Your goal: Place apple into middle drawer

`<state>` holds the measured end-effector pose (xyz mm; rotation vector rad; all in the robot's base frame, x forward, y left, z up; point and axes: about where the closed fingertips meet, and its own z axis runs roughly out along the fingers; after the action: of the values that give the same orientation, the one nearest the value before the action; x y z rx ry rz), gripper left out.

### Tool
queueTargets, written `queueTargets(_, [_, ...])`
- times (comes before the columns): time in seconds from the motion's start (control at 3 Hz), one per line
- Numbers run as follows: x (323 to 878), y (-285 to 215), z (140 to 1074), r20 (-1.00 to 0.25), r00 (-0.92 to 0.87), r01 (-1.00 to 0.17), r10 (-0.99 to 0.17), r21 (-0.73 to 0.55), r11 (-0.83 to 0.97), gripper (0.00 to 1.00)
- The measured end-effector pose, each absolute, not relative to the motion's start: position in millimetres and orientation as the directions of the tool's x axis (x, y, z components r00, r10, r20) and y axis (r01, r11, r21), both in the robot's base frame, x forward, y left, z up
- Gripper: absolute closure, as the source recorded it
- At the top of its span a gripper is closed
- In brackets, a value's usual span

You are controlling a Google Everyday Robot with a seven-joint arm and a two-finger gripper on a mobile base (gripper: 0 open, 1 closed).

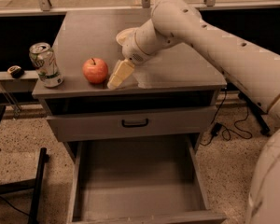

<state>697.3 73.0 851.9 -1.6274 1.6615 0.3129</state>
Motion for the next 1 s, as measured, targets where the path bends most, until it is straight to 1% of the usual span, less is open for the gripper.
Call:
queueTargets(0.33, [696,72,849,-0.701,0.109,-0.934,-0.705,-0.315,0.169,0.00])
queueTargets(0.67, [685,81,859,-0.780,0.127,-0.941,-0.613,-0.290,0.174,0.00])
queueTargets(1.0, [672,105,863,-0.815,0.132,-0.957,-0.565,-0.252,0.140,0.00])
